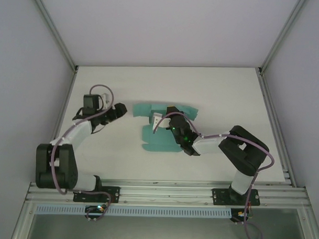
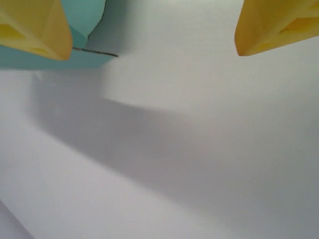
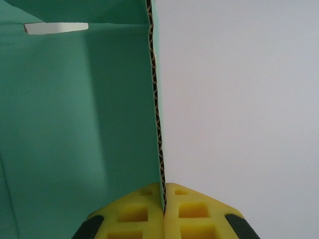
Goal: Assemble paper box
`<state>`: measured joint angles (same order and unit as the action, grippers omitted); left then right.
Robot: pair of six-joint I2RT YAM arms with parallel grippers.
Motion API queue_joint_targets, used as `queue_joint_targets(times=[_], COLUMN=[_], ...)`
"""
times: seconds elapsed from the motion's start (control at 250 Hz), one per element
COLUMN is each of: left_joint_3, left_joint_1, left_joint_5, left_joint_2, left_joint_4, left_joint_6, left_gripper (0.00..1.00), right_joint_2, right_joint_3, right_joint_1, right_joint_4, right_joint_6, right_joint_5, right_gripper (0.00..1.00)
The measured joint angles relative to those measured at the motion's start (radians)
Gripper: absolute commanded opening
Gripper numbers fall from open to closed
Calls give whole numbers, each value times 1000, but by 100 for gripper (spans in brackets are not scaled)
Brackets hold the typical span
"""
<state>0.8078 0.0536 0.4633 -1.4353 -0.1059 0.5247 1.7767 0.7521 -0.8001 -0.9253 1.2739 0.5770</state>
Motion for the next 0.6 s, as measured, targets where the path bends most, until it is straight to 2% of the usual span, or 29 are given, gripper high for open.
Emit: queue_joint_targets(times=[0.1, 0.276, 0.399, 0.599], left_joint_3=[72, 147, 148, 131], left_joint_1=[-23, -5, 44, 143], left_joint_5=[27, 128, 196, 308], left_joint_2=[-134, -314, -333, -314], left_joint_4=[20, 63, 75, 118], left_joint_6=[-16, -63, -114, -222], left_gripper=[73, 61, 55, 53], right_joint_2=[44, 76, 76, 76], right_joint_3=[0, 1, 13, 21], right_joint_1=[2, 6, 8, 8], right_joint_4=[-15, -21, -19, -17], right_joint_6=[7, 14, 10, 9], right_joint_5=[-1, 0, 0, 0], right_gripper=[0, 0, 0, 0])
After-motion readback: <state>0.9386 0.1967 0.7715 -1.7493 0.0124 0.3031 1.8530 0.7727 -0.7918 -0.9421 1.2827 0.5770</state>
